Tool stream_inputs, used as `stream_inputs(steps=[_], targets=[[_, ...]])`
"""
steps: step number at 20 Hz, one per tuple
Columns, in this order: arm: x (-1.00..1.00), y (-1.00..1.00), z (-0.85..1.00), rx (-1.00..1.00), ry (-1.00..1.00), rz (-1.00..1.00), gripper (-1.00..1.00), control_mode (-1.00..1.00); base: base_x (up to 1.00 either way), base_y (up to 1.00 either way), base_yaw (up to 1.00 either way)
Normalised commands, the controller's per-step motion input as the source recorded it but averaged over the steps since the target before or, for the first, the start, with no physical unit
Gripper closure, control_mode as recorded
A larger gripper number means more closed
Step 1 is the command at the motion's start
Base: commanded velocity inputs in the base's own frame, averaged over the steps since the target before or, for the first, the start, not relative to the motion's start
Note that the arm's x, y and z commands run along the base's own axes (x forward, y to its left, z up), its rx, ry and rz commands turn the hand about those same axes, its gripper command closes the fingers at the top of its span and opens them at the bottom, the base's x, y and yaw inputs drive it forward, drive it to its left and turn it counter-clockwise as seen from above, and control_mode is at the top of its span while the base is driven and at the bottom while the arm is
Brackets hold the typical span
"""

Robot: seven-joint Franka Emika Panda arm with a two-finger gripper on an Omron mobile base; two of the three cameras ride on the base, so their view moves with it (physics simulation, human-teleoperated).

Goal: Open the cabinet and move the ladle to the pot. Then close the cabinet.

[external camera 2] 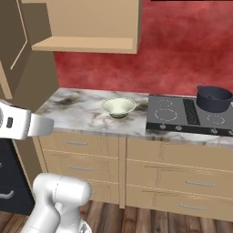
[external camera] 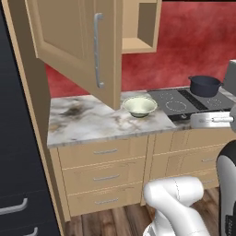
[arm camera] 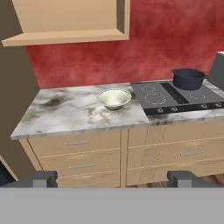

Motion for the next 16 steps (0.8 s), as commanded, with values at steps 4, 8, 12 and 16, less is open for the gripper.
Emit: stream_inputs(steps=[4,8,12,16], targets=[[0.00,0.00,0.00,0.00,0.00,0.00,-1.00,1.00,0.17,0.23,0.00],[0.00,0.00,0.00,0.00,0.00,0.00,-1.00,1.00,0.33,0.16,0.00],[0.00,0.00,0.00,0.00,0.00,0.00,-1.00,1.00,0.42,0.09,0.00],[0.00,0.00,0.00,0.00,0.00,0.00,-1.00,1.00,0.37,0.02,0.00]])
